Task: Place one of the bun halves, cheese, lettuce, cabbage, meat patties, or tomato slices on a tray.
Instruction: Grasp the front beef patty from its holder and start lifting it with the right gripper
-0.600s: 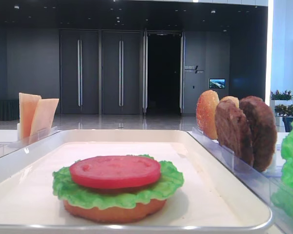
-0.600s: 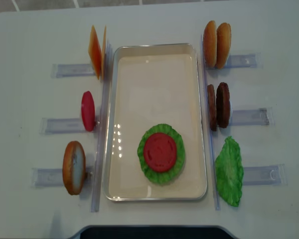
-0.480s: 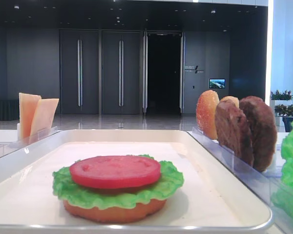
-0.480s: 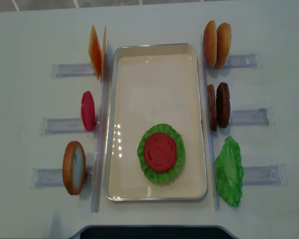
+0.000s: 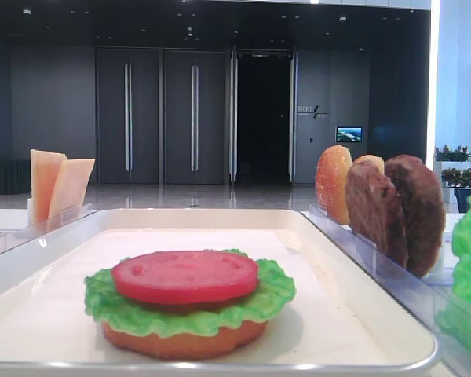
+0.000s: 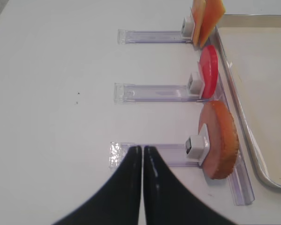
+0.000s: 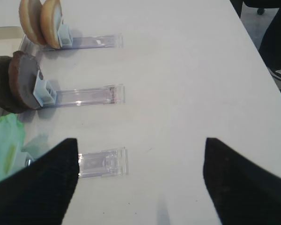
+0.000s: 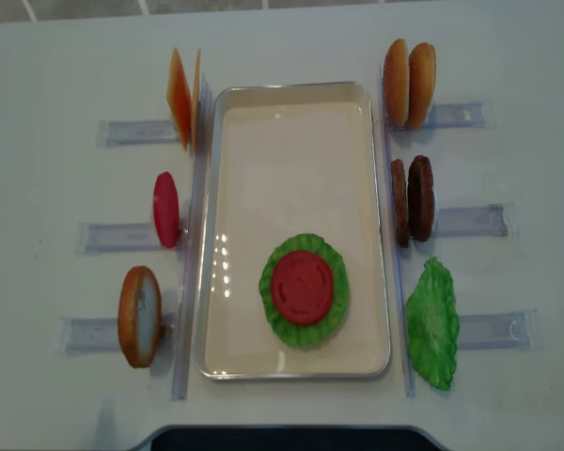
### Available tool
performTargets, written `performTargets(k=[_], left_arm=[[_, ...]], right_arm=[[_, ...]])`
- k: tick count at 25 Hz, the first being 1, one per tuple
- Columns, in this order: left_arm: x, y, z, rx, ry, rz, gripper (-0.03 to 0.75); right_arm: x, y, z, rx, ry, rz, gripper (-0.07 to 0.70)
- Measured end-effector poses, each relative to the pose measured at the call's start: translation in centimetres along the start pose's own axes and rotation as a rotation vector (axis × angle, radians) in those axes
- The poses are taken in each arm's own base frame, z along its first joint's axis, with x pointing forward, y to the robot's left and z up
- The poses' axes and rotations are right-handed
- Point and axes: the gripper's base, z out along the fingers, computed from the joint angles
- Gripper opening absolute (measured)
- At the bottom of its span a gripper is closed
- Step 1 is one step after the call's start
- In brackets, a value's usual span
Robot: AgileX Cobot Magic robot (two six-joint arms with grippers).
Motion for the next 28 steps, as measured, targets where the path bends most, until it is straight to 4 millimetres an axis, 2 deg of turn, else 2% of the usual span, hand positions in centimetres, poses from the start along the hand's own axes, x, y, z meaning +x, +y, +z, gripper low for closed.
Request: performTargets(k=[28], left_arm=[[0.0, 0.0, 0.0, 0.0, 0.0, 0.0, 0.0]], right_arm=[[0.0, -0.02, 0.0, 0.002, 0.0, 0.0, 0.548]])
